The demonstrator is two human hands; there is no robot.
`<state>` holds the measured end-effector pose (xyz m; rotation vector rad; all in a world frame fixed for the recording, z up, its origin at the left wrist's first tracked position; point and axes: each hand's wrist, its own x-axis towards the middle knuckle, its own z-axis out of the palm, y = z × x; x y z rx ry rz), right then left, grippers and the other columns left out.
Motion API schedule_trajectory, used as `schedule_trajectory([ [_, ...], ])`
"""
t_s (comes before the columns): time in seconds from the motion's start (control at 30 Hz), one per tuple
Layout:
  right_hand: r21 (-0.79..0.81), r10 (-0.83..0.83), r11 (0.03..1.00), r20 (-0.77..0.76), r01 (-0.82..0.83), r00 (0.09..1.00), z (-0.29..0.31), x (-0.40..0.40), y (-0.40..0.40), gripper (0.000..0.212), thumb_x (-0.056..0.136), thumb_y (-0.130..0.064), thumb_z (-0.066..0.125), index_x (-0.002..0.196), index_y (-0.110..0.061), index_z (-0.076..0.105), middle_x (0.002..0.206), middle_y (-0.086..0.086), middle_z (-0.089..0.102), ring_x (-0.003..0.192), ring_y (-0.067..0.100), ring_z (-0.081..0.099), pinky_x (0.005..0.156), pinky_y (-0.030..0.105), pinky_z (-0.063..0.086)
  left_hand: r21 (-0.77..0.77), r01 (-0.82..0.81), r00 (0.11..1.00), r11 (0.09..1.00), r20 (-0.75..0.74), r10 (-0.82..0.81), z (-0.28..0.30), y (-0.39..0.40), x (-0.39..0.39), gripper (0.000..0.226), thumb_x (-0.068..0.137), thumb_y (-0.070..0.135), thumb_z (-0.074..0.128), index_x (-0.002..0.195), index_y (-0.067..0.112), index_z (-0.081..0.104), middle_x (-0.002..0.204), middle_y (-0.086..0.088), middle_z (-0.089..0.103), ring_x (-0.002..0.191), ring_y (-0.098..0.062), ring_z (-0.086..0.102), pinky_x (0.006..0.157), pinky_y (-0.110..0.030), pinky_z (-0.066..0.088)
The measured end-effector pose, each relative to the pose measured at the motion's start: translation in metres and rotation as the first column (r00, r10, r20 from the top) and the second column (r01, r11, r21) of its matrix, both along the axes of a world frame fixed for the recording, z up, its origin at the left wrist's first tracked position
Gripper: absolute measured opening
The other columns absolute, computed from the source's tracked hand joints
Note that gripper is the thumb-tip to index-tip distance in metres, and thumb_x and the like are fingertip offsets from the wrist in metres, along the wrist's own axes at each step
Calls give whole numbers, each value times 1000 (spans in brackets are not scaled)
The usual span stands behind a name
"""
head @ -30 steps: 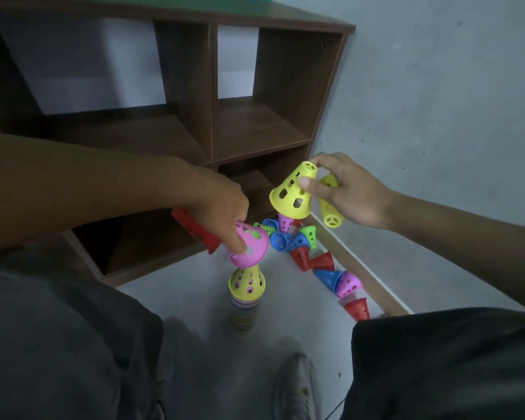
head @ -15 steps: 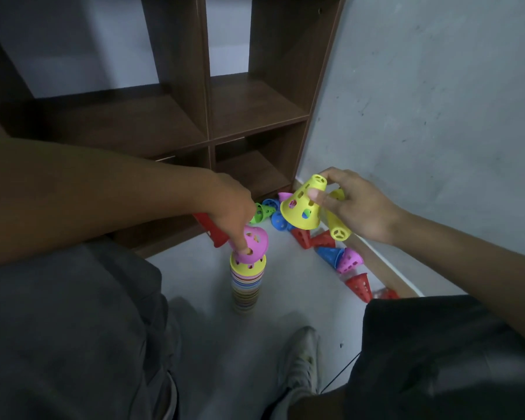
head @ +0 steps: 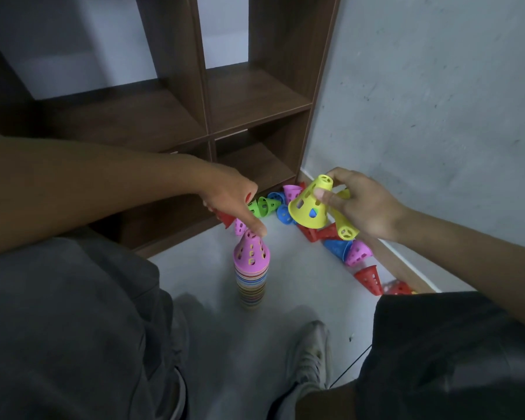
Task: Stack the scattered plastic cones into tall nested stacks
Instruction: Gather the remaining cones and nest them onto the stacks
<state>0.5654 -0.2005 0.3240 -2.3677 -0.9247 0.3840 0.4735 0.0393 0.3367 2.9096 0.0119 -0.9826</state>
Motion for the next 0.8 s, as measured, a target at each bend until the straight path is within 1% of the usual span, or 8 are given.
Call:
schedule_trajectory([
  [0.1, 7, -7, 1000, -9, 7, 1000, 2, -2, -2, 31, 95, -52, 54, 110, -26, 61, 117, 1, 61, 98, 20, 62, 87, 43, 55, -20, -34, 992, 999, -121, 31, 1, -2, -3, 76, 67, 80, 56, 113, 23, 34, 89, -9, 63, 65, -18, 60, 56, -26, 51],
  [0.2, 13, -16, 1000, -20, 17, 1000, 4, -3, -4, 30, 96, -51, 54, 111, -26, 61, 119, 1, 61, 99, 21, 62, 87, 44, 55, -48, -43, 979, 998, -200, 33, 0, -5, -4, 87, 65, 75, 60, 125, 24, 24, 103, -17, 61, 70, -20, 59, 59, -28, 54],
  [0.33, 13, -24, 1000, -23, 24, 999, 5, -5, -5, 31, 96, -52, 53, 113, -27, 60, 120, 1, 61, 100, 21, 62, 87, 45, 56, -66, -12, 986, 998, -168, 1, -7, -7, 0, 92, 75, 62, 71, 136, 18, 18, 112, -20, 59, 80, -23, 62, 64, -29, 55],
  [0.4, 12, -22, 1000, -32, 23, 999, 4, -5, -5, 31, 96, -52, 53, 113, -27, 60, 120, 0, 61, 100, 21, 62, 86, 45, 57, -41, 18, 991, 999, -135, -24, -11, -10, 2, 91, 81, 52, 74, 140, 15, 16, 115, -13, 54, 92, -24, 64, 70, -32, 57],
  [0.47, 5, -22, 1000, -35, 22, 999, 4, -5, -4, 32, 96, -52, 53, 114, -27, 60, 120, 0, 61, 100, 20, 62, 86, 45, 57, -16, 51, 995, 999, -90, -52, -13, -13, 3, 91, 82, 47, 75, 142, 13, 16, 113, -6, 50, 95, -21, 61, 72, -31, 56],
  [0.57, -8, -15, 1000, -29, 15, 999, 5, -5, -3, 34, 96, -52, 52, 115, -25, 59, 120, 0, 61, 100, 20, 61, 87, 45, 56, -35, 83, 997, 996, 5, -82, -13, -16, 3, 83, 81, 45, 77, 138, 14, 27, 111, -1, 49, 82, -13, 52, 61, -18, 48],
  [0.7, -6, -5, 1000, -43, 4, 999, 5, -7, 1, 32, 96, -51, 54, 114, -25, 59, 120, 0, 61, 97, 21, 63, 86, 45, 57, -104, 145, 985, 984, 105, -134, -13, -15, 4, 56, 79, 44, 79, 119, 14, 54, 113, -1, 61, 96, -17, 60, 69, -20, 52],
  [0.8, -15, 11, 1000, -37, -11, 999, 3, -8, 5, 31, 96, -50, 55, 112, -25, 60, 117, 2, 62, 93, 22, 64, 84, 44, 57, -152, 147, 985, 977, 108, -131, -16, -13, 5, 44, 80, 40, 79, 112, 13, 63, 111, 0, 66, 93, -13, 62, 69, -16, 53],
])
